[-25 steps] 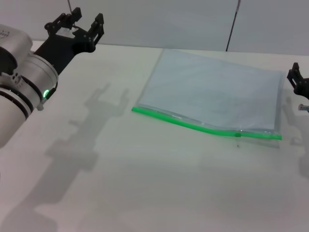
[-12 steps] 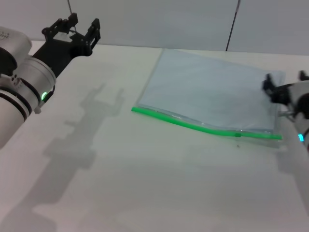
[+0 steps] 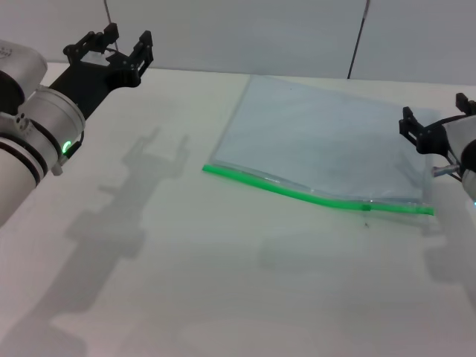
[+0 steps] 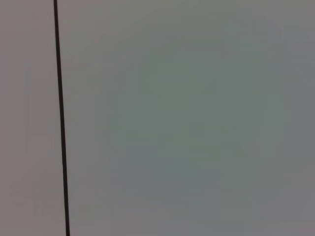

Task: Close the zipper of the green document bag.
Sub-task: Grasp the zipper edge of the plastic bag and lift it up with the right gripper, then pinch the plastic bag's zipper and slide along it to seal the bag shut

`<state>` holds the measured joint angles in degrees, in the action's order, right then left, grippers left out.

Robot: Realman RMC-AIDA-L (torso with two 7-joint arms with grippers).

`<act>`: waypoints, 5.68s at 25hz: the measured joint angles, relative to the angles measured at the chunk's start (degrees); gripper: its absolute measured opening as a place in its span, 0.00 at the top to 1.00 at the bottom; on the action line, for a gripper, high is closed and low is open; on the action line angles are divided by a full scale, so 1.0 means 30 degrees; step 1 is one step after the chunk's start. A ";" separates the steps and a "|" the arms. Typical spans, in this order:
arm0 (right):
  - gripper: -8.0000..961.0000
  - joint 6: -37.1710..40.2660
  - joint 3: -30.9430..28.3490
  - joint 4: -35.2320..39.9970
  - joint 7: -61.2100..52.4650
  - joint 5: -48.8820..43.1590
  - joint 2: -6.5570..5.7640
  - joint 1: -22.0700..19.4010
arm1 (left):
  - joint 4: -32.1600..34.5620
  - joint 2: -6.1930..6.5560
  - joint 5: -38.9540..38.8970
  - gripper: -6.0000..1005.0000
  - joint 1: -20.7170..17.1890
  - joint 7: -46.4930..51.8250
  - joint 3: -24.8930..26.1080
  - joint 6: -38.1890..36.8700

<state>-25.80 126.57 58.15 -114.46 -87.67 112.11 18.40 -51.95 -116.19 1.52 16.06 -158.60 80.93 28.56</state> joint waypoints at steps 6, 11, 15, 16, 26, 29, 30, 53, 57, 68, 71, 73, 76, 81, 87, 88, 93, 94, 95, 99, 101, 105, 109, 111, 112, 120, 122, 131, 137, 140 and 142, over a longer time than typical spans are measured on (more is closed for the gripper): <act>0.09 0.5378 -0.3005 0.1734 0.0077 -0.3316 0.0130 -0.1360 | -0.0031 0.0008 -0.0002 0.44 0.0006 0.0150 -0.0067 0.0001; 0.11 1.0803 -0.5403 0.4144 0.0555 -0.6547 0.0169 -0.3044 | -0.0032 0.0082 0.0038 0.44 0.0034 0.0527 -0.0142 0.0003; 0.12 1.4415 -0.7636 0.5956 0.1972 -0.8297 0.0851 -0.4354 | -0.0032 0.0099 0.0048 0.44 0.0082 0.0537 -0.0167 -0.0301; 0.12 1.5348 -0.8193 0.6242 0.2490 -0.8579 0.1051 -0.4576 | -0.0031 0.0105 0.0049 0.44 0.0104 0.0538 -0.0173 -0.0413; 0.15 1.9059 -0.8736 0.7621 0.4454 -1.2436 0.1381 -0.5742 | -0.0028 0.0119 0.0051 0.44 0.0056 0.0543 -0.0035 -0.0720; 0.15 1.8681 -0.8099 0.8192 0.4483 -1.4307 0.1445 -0.6235 | -0.0038 0.0119 0.0052 0.44 0.0034 0.0543 -0.0005 -0.0736; 0.15 1.8503 -0.7940 0.8286 0.4486 -1.4731 0.1446 -0.6344 | -0.0038 0.0120 0.0052 0.44 0.0026 0.0543 0.0000 -0.0741; 0.21 1.1390 -0.5483 0.4166 0.4495 -1.9350 0.1421 -0.5651 | -0.0058 0.0148 -0.0055 0.44 0.0011 0.0781 0.0036 -0.0758; 0.23 1.1114 -0.5458 0.3619 0.4501 -1.9475 0.1418 -0.5207 | -0.0058 0.0163 0.0005 0.44 0.0042 0.0971 0.0036 -0.0758; 0.28 0.9563 -0.5065 0.1790 0.4518 -1.9523 0.1423 -0.3890 | -0.0087 0.0177 -0.0016 0.44 0.0058 0.1011 0.0036 -0.0729; 0.29 0.9524 -0.5041 0.1513 0.4521 -1.9526 0.1409 -0.3597 | -0.0088 0.0178 -0.0038 0.44 0.0094 0.1011 0.0035 -0.0728; 0.30 0.9426 -0.5027 0.1222 0.4522 -1.9520 0.1413 -0.3370 | -0.0088 0.0178 -0.0054 0.44 0.0117 0.1011 0.0036 -0.0728; 0.32 0.8985 -0.4990 0.0659 0.4523 -1.9502 0.1446 -0.3000 | -0.0089 0.0154 -0.0048 0.44 0.0150 0.1012 0.0036 -0.0728; 0.41 0.8823 -0.4919 0.0047 0.4392 -1.9336 0.1457 -0.2406 | -0.0088 0.0105 -0.0041 0.44 0.0198 0.1011 0.0036 -0.0729; 0.81 0.8655 -0.4788 0.0253 0.4319 -1.9068 0.1494 -0.2342 | -0.0088 0.0096 -0.0028 0.44 0.0213 0.1011 0.0036 -0.0729; 0.82 0.8658 -0.4768 0.0355 0.4318 -1.9005 0.1496 -0.2358 | -0.0088 0.0098 -0.0014 0.44 0.0213 0.1011 0.0036 -0.0729; 0.86 0.9070 -0.4824 0.2171 0.4310 -1.8564 0.1477 -0.3316 | -0.0091 0.0168 0.0044 0.44 0.0217 0.1011 -0.0111 -0.0750; 0.87 0.9305 -0.4884 0.2734 0.4306 -1.8529 0.1472 -0.3623 | -0.0149 0.0214 0.0054 0.44 0.0233 0.1029 -0.0243 -0.0802; 0.87 0.9821 -0.5018 0.3631 0.4305 -1.8423 0.1467 -0.4018 | -0.0362 0.0284 0.0082 0.44 0.0257 0.1119 -0.0468 -0.0921; 0.90 1.2184 -0.5648 0.6357 0.4300 -1.7417 0.1422 -0.5003 | -0.2590 0.1082 0.1535 0.45 0.0339 0.2759 -0.2251 -0.2507; 0.91 1.3135 -0.5951 0.6982 0.4297 -1.6861 0.1396 -0.5089 | -0.3508 0.1480 0.2823 0.45 0.0514 0.3906 -0.3143 -0.3431; 0.93 1.3944 -0.6344 0.7483 0.4290 -1.6403 0.1418 -0.5106 | -0.4978 0.2356 0.6091 0.45 0.1378 0.6667 -0.5325 -0.4940; 0.94 1.3996 -0.6434 0.7639 0.3870 -1.6322 0.1430 -0.5143 | -0.5646 0.3402 0.8693 0.45 0.2543 0.9496 -0.7531 -0.5390; 0.94 1.4153 -0.6547 0.7769 0.3406 -1.6311 0.1405 -0.5140 | -0.5884 0.3939 0.9935 0.45 0.3138 1.0660 -0.8511 -0.5306; 0.94 1.4153 -0.6547 0.7769 0.3406 -1.6311 0.1405 -0.5140 | -0.6020 0.4141 1.0555 0.45 0.3340 1.1115 -0.8901 -0.5287; 0.94 1.4213 -0.6722 0.7843 0.3095 -1.6304 0.1389 -0.5146 | -0.6562 0.4490 1.6512 0.45 0.3898 1.3986 -0.9924 -0.4975; 0.94 1.4218 -0.6726 0.7847 0.2971 -1.6304 0.1390 -0.5127 | -0.6572 0.4407 1.7522 0.45 0.3901 1.4280 -0.9854 -0.4807; 0.94 1.4258 -0.6565 0.8286 0.2794 -1.6304 0.1389 -0.5135 | -0.6315 0.4082 1.9436 0.45 0.4303 1.4210 -0.9708 -0.4454; 0.94 1.4259 -0.6340 0.8794 0.2792 -1.6304 0.1389 -0.5387 | -0.5593 0.3211 2.1200 0.45 0.4309 1.4161 -0.8783 -0.4330; 0.94 1.4259 -0.6303 0.9059 0.2792 -1.6304 0.1389 -0.5544 | -0.5190 0.2708 2.2029 0.47 0.4175 1.4162 -0.8070 -0.4007; 0.94 1.4259 -0.6276 0.9218 0.2792 -1.6304 0.1389 -0.5652 | -0.4945 0.2443 2.2416 0.48 0.4138 1.4161 -0.7613 -0.3594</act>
<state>16.98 107.74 85.80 -106.08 -136.58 116.28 1.44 -66.78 -108.87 68.76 28.48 -116.11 58.09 17.77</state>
